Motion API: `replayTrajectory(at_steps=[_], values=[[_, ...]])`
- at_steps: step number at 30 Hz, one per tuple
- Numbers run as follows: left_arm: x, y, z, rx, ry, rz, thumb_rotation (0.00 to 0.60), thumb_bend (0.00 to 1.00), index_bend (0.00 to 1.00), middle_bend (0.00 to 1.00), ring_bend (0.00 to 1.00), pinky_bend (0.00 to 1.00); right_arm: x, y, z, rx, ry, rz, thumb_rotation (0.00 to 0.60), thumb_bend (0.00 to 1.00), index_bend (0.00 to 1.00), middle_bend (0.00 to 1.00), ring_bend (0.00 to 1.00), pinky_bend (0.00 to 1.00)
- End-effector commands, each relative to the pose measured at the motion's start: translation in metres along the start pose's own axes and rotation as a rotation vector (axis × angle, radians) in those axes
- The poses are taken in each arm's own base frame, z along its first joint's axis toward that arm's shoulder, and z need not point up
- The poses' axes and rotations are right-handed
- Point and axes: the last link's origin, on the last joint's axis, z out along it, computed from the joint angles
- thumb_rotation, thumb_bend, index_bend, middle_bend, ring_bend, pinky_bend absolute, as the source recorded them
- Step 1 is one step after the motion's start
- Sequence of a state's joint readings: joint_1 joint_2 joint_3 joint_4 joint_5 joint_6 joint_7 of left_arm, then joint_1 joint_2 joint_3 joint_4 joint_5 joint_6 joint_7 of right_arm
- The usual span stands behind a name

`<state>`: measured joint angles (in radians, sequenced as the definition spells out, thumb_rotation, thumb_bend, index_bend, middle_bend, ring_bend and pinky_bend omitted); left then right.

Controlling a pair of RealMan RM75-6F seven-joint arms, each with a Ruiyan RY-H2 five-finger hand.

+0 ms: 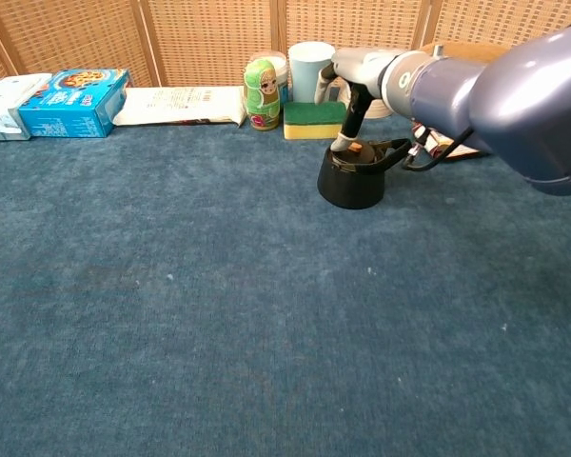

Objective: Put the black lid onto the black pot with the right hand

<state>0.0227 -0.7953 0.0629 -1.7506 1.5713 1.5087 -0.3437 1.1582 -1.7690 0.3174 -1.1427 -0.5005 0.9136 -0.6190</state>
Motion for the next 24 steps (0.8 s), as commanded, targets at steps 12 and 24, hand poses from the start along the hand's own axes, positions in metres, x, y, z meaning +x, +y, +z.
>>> replayTrajectory(at_steps=[12, 24], values=[[0.001, -0.001, -0.001, -0.004, -0.002, -0.004, 0.6, 0.14, 0.0, 0.0, 0.0, 0.05, 0.01, -0.01, -0.003, 0.023, 0.036, -0.009, 0.6, 0.23, 0.24, 0.08, 0.07, 0.0], [-0.001, 0.0, 0.0, -0.003, -0.006, 0.001, 0.6, 0.14, 0.0, 0.0, 0.0, 0.05, 0.015, 0.001, -0.005, 0.006, 0.027, -0.019, 0.6, 0.23, 0.24, 0.08, 0.07, 0.0]])
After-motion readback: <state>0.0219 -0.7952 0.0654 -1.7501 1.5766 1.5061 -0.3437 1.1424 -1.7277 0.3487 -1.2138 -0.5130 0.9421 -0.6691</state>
